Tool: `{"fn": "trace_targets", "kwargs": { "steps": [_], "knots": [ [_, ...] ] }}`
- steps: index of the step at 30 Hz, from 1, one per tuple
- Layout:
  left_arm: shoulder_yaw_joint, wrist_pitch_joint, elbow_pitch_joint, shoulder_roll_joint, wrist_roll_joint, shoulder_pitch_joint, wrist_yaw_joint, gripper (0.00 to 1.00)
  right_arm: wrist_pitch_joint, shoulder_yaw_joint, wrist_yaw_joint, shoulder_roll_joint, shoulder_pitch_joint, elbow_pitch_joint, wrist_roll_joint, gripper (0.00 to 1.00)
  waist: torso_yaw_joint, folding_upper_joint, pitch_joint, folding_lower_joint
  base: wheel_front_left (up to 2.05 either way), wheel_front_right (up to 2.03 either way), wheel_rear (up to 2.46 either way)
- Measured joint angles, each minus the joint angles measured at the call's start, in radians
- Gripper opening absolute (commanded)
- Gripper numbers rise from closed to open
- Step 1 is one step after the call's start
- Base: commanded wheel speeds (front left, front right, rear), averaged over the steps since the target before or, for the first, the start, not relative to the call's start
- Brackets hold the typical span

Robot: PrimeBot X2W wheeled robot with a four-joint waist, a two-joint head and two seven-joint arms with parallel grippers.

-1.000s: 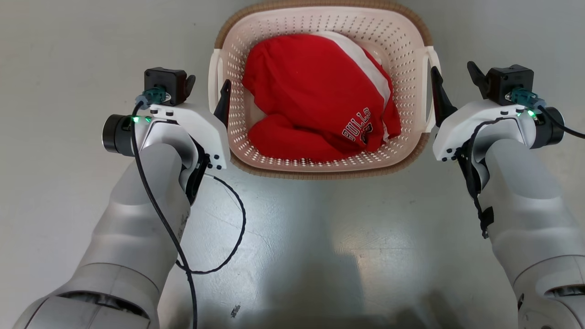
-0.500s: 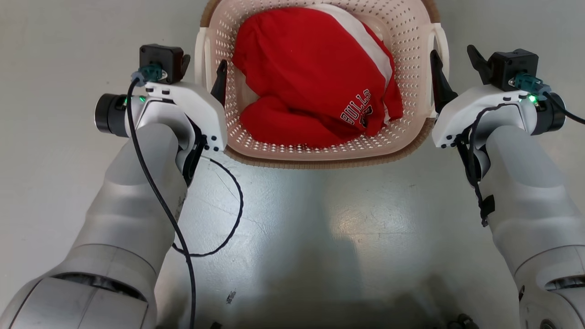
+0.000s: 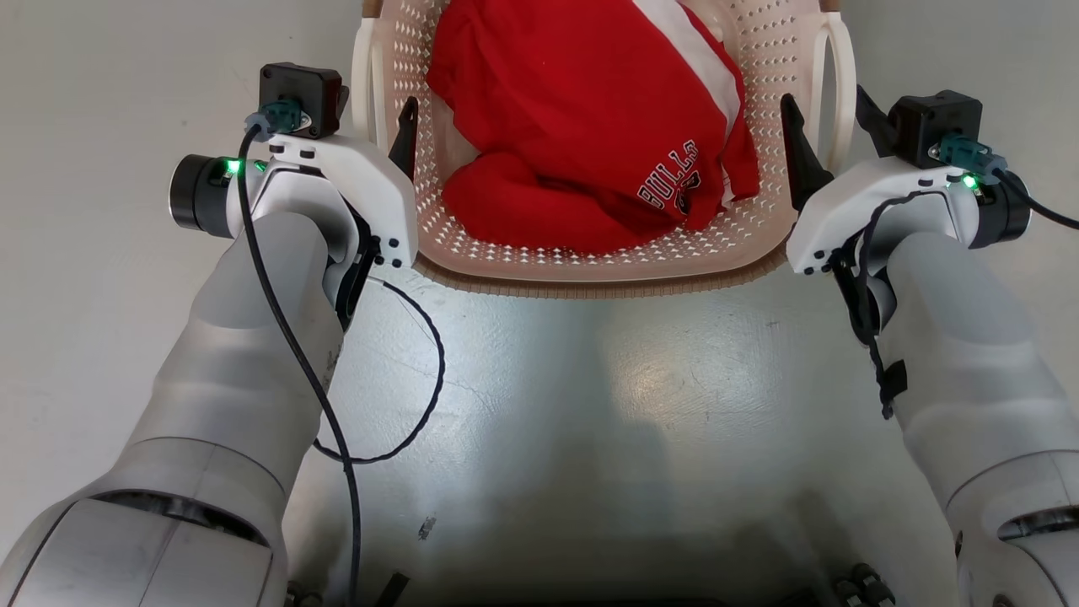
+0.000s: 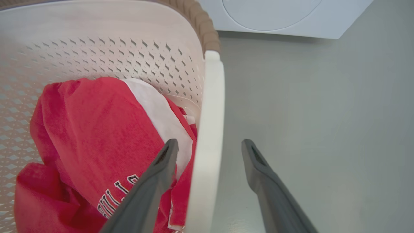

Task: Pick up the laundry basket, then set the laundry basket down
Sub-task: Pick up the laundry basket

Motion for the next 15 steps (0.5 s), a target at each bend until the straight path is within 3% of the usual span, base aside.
{"fn": "trace_targets", "kwargs": {
  "steps": [15],
  "knots": [
    [-0.035, 0.023, 0.003, 0.000, 0.000, -0.037, 0.011, 1.00, 0.000, 0.053, 0.000, -0.002, -0.048, 0.059, 0.065, 1.00, 0.003, 0.0000, 0.034, 0.0000, 0.00, 0.00, 0.00]
  ]
}}
